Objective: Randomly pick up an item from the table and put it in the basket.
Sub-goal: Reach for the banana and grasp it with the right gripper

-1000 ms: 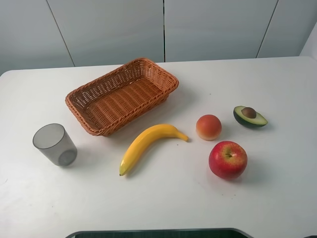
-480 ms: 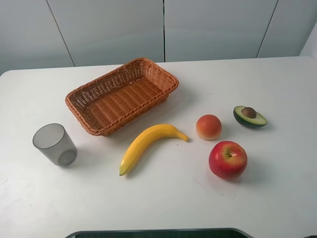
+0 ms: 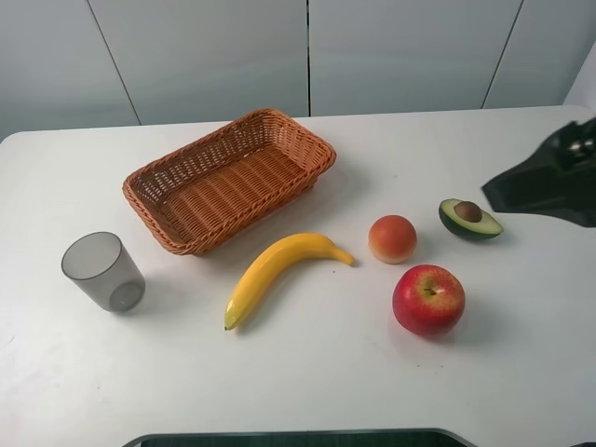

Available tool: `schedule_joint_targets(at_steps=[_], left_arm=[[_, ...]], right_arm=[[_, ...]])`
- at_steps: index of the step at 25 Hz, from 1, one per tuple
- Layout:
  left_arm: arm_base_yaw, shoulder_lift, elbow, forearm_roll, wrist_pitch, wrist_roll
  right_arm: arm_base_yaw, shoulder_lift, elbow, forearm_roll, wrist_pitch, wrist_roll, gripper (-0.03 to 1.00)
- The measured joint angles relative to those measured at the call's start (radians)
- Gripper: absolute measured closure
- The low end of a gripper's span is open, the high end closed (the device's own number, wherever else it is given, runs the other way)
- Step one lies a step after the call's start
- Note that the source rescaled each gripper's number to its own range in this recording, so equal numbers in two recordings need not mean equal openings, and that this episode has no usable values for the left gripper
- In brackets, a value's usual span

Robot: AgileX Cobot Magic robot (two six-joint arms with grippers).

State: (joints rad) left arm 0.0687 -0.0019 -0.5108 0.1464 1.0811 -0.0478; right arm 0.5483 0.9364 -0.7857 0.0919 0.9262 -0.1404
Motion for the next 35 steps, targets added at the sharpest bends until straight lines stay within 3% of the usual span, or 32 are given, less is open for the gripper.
schedule_joint_targets(at_steps=[6, 11, 16, 20, 27, 35], left_arm=[[0.000, 0.000, 0.000, 0.000, 0.000, 0.000], [0.000, 0.000, 0.000, 0.000, 0.000, 0.000], [0.000, 0.000, 0.000, 0.000, 0.000, 0.000], [0.000, 0.000, 0.000, 0.000, 0.000, 0.000], [0.000, 0.000, 0.000, 0.000, 0.000, 0.000], [0.000, 0.000, 0.000, 0.000, 0.000, 0.000]], right_arm=[[0.152, 0.327, -0.126, -0.004, -0.050, -0.205, 0.20], [0.200, 0.570, -0.233, -0.004, -0.052, -0.379, 0.18], [0.219, 0.756, -0.307, 0.002, -0.059, -0.510, 0.05], [0.235, 0.857, -0.357, 0.030, -0.097, -0.569, -0.03], [0.246, 0.948, -0.368, 0.050, -0.241, -0.622, -0.03], [0.237, 1.017, -0.371, 0.078, -0.301, -0.646, -0.03]])
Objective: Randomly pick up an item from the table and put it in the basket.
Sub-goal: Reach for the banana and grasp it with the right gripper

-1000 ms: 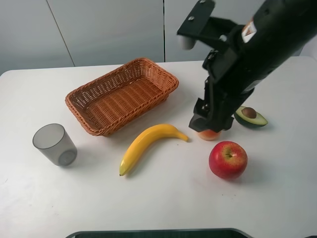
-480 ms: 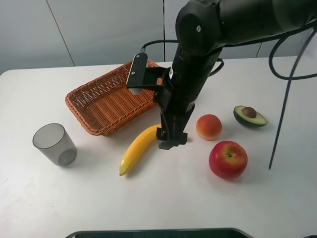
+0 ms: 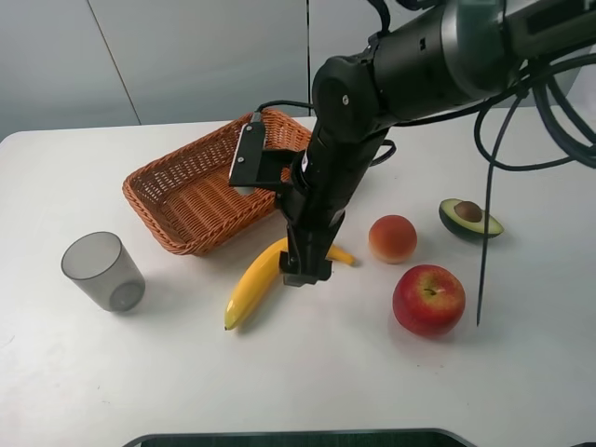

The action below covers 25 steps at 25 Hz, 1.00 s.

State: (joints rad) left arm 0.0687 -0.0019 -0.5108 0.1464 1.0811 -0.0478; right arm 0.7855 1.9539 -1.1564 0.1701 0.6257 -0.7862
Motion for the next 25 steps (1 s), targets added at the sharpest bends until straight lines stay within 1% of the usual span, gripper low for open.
schedule_joint_targets(at_steps=[3, 12, 25], left_arm=[[0.000, 0.000, 0.000, 0.000, 0.000, 0.000], [0.000, 0.000, 0.000, 0.000, 0.000, 0.000], [0.000, 0.000, 0.000, 0.000, 0.000, 0.000]], right_arm=[[-0.022, 0.023, 0.000, 0.001, -0.009, 0.000, -0.03], [-0.077, 0.074, -0.002, 0.023, -0.081, 0.008, -0.03], [-0.079, 0.142, -0.002, 0.025, -0.128, -0.004, -0.03]])
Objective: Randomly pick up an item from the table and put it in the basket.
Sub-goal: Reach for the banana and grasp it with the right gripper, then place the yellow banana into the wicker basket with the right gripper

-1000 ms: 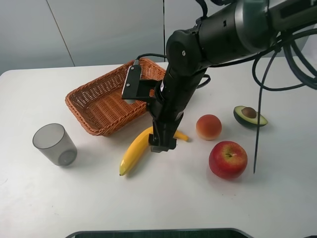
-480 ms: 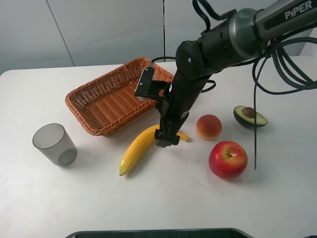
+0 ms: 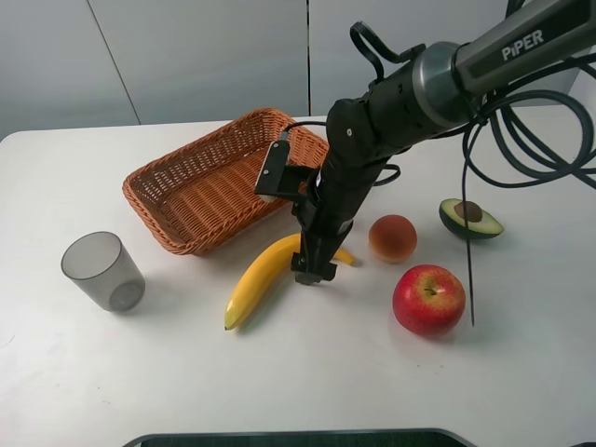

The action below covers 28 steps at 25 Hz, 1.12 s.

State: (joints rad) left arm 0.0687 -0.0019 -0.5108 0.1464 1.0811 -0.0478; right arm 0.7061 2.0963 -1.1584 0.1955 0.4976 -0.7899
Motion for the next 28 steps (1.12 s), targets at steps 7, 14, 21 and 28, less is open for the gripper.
schedule_joint_targets(at_steps=[7, 14, 21, 28], left_arm=[[0.000, 0.000, 0.000, 0.000, 0.000, 0.000], [0.000, 0.000, 0.000, 0.000, 0.000, 0.000], [0.000, 0.000, 0.000, 0.000, 0.000, 0.000], [0.000, 0.000, 0.000, 0.000, 0.000, 0.004]], right_arm=[[-0.008, 0.007, -0.004, 0.015, 0.000, -0.005, -0.03], [-0.008, 0.009, -0.004, 0.006, 0.000, -0.033, 0.97], [-0.008, 0.009, -0.004, -0.018, 0.000, -0.054, 0.97], [-0.008, 0.009, -0.005, -0.020, 0.000, -0.059, 0.97]])
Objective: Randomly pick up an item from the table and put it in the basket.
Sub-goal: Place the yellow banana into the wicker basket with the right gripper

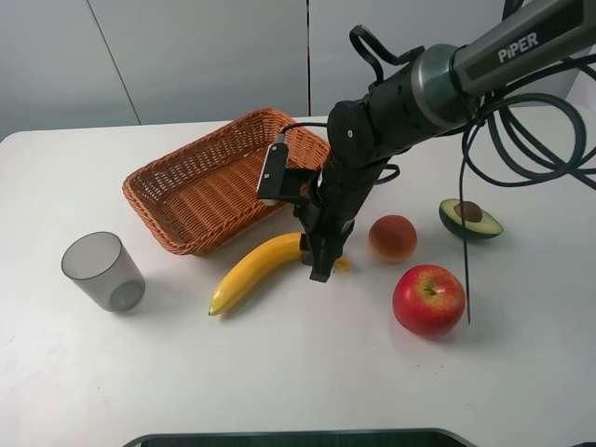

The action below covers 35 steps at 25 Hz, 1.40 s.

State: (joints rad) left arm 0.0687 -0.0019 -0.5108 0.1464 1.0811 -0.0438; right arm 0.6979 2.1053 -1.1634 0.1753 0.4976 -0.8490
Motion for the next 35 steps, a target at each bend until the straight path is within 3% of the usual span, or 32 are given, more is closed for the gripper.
schedule_joint_targets(at_steps=[15, 23, 29, 35], left_arm=[[0.000, 0.000, 0.000, 0.000, 0.000, -0.002], [0.000, 0.000, 0.000, 0.000, 0.000, -0.002], [0.000, 0.000, 0.000, 0.000, 0.000, -0.002], [0.000, 0.000, 0.000, 0.000, 0.000, -0.002]], right_arm=[[0.000, -0.004, 0.000, 0.000, 0.009, -0.010, 0.97], [0.000, -0.149, 0.002, -0.036, 0.162, -0.024, 0.97], [0.000, -0.269, -0.008, -0.048, 0.218, -0.016, 0.97], [0.000, -0.294, -0.150, -0.084, 0.260, 0.034, 0.97]])
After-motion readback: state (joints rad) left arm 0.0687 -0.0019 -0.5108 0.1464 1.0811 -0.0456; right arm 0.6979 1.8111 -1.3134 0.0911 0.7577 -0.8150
